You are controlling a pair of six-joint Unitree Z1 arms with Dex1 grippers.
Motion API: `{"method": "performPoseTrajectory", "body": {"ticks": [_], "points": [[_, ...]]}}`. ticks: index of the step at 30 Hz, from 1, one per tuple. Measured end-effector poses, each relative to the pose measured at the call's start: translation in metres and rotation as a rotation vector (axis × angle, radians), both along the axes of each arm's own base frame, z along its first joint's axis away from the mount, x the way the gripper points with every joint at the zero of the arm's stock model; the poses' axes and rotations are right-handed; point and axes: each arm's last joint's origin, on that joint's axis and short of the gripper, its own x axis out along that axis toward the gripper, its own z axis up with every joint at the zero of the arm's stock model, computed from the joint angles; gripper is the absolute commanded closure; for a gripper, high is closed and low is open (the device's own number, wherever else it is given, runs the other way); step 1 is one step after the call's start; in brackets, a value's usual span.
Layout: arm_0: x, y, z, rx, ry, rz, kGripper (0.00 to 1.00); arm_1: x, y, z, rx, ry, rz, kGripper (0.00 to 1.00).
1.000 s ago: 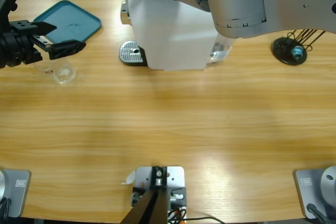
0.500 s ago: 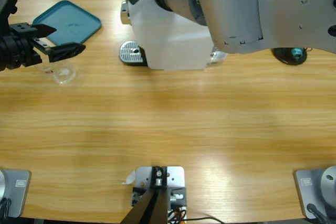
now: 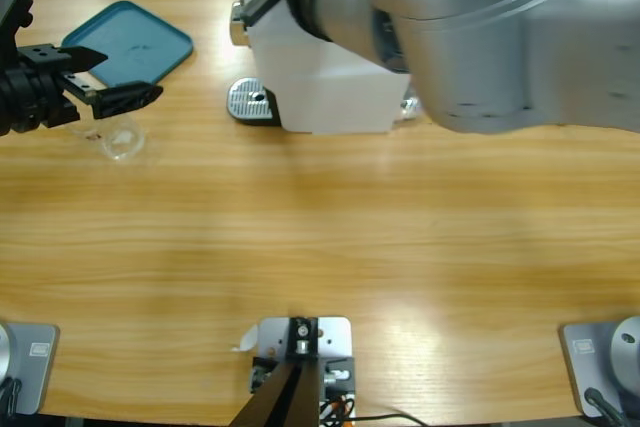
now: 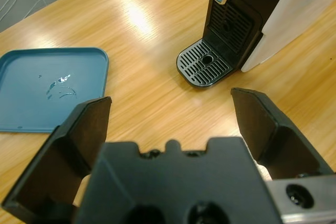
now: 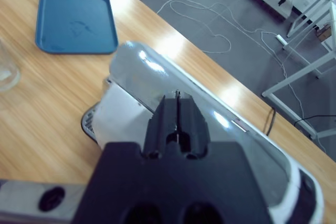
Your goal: Pour coffee
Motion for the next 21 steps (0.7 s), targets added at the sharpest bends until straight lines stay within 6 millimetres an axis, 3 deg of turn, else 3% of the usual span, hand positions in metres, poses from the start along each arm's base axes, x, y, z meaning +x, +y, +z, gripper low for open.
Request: {"method": "performPoseTrajectory", "body": {"ticks": [1, 3, 7, 12, 17, 21], "points": [[0.0, 0.0, 0.0, 0.0, 0.0, 0.0, 0.062, 0.0, -0.005, 0.002, 0.0, 0.001, -0.004, 0.806], [0.0, 0.0, 0.0, 0.003, -0.003, 0.007, 0.059, 0.002, -0.018, 0.01, 0.002, 0.01, -0.012, 0.758], [0.001, 0.001, 0.0, 0.021, -0.017, 0.023, 0.059, 0.004, -0.041, 0.039, -0.062, 0.108, 0.009, 0.486], [-0.002, 0.004, 0.005, 0.016, -0.043, 0.02, 0.059, -0.017, -0.065, 0.074, -0.042, 0.209, 0.082, 0.225], [-0.007, 0.009, 0.014, -0.012, -0.077, 0.025, 0.041, -0.039, -0.089, 0.092, -0.004, 0.289, 0.131, 0.022], [-0.01, 0.014, 0.017, -0.047, -0.075, 0.053, 0.046, -0.053, -0.106, 0.1, 0.032, 0.336, 0.167, 0.0]]}}
